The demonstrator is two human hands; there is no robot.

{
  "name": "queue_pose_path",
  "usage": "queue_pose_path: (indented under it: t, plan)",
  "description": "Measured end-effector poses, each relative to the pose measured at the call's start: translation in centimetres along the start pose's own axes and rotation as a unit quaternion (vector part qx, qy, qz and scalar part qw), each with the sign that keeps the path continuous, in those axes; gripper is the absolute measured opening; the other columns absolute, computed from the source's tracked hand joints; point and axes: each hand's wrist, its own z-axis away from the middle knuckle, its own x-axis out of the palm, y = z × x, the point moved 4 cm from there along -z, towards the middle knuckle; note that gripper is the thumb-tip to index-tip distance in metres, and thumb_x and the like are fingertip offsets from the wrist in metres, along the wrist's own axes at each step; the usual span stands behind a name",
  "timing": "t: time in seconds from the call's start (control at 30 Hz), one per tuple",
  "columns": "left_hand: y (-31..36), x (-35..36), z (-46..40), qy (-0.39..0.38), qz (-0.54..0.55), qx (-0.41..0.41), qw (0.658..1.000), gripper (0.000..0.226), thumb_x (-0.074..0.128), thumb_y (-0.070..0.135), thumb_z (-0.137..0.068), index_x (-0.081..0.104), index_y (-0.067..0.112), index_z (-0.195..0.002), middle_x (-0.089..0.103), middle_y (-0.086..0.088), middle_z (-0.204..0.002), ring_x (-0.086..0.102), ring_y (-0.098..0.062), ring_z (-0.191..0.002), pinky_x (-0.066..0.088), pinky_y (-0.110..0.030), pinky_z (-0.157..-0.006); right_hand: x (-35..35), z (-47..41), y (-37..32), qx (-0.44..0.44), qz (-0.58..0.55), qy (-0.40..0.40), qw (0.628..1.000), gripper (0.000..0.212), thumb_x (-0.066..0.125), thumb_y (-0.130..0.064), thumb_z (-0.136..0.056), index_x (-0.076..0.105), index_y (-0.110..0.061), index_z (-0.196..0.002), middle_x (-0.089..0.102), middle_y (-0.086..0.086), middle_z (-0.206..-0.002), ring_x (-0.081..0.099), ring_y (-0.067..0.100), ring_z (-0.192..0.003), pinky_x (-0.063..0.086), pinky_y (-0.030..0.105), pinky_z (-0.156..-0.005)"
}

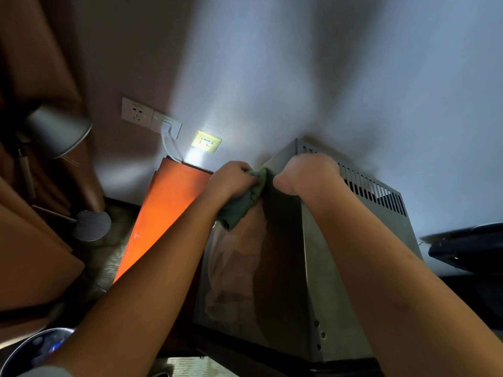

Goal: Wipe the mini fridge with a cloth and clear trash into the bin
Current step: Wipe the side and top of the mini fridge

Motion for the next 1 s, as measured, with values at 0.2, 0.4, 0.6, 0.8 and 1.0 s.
queue_pose_path:
  t: [0.2, 0.4, 0.6, 0.8, 1.0]
  plan:
    - [-3.1, 1.2, -0.3, 0.003, -0.062, -0.071, 0.996, 0.024, 0.060, 0.037, -0.089, 0.068, 0.020, -0.104, 0.069, -0.004, -0.098, 0.065, -0.024, -0.090, 0.045, -0.032, -0.066, -0.1, 0.1, -0.3, 0.012, 0.039, 0.025, 0.999, 0.024, 0.043, -0.028, -0.099, 0.047, -0.010, -0.084, 0.045, 0.007, -0.074, 0.041, 0.019, -0.060, 0.025, 0.029, -0.049]
    - [-2.0, 0.8, 1.3, 0.026, -0.064, -0.010, 0.998, 0.022, 0.063, 0.043, -0.087, 0.072, 0.026, -0.099, 0.069, 0.003, -0.093, 0.063, -0.017, -0.084, 0.041, -0.028, -0.061, 0.2, -0.1, -0.5, 0.010, 0.049, 0.029, 0.998, 0.025, 0.042, -0.032, -0.100, 0.050, -0.009, -0.094, 0.047, 0.009, -0.077, 0.043, 0.021, -0.061, 0.028, 0.029, -0.050]
    - [1.5, -0.2, 1.4, 0.050, 0.042, 0.026, 0.998, 0.018, 0.067, 0.042, -0.087, 0.069, 0.025, -0.090, 0.068, 0.002, -0.089, 0.064, -0.018, -0.084, 0.049, -0.035, -0.071, 0.6, -0.3, -0.3, 0.017, 0.042, 0.054, 0.998, 0.031, 0.045, -0.035, -0.096, 0.048, -0.010, -0.077, 0.052, 0.006, -0.077, 0.048, 0.018, -0.062, 0.029, 0.027, -0.048]
    - [-2.1, 1.6, 4.2, 0.023, -0.081, -0.007, 0.996, 0.017, 0.059, 0.038, -0.086, 0.068, 0.026, -0.096, 0.067, 0.002, -0.094, 0.063, -0.020, -0.091, 0.038, -0.028, -0.060, 1.1, -0.4, 0.1, 0.004, 0.037, 0.070, 0.997, 0.030, 0.044, -0.034, -0.096, 0.054, -0.011, -0.079, 0.056, 0.004, -0.075, 0.049, 0.017, -0.059, 0.029, 0.026, -0.049]
    - [2.3, 0.5, 6.6, 0.028, 0.005, 0.075, 0.997, 0.012, 0.069, 0.040, -0.087, 0.067, 0.028, -0.087, 0.062, 0.008, -0.084, 0.055, -0.008, -0.077, 0.033, -0.027, -0.058, 1.3, -0.7, 0.4, 0.004, 0.026, 0.079, 0.997, 0.028, 0.047, -0.037, -0.096, 0.054, -0.010, -0.095, 0.051, 0.005, -0.076, 0.046, 0.018, -0.062, 0.028, 0.028, -0.050]
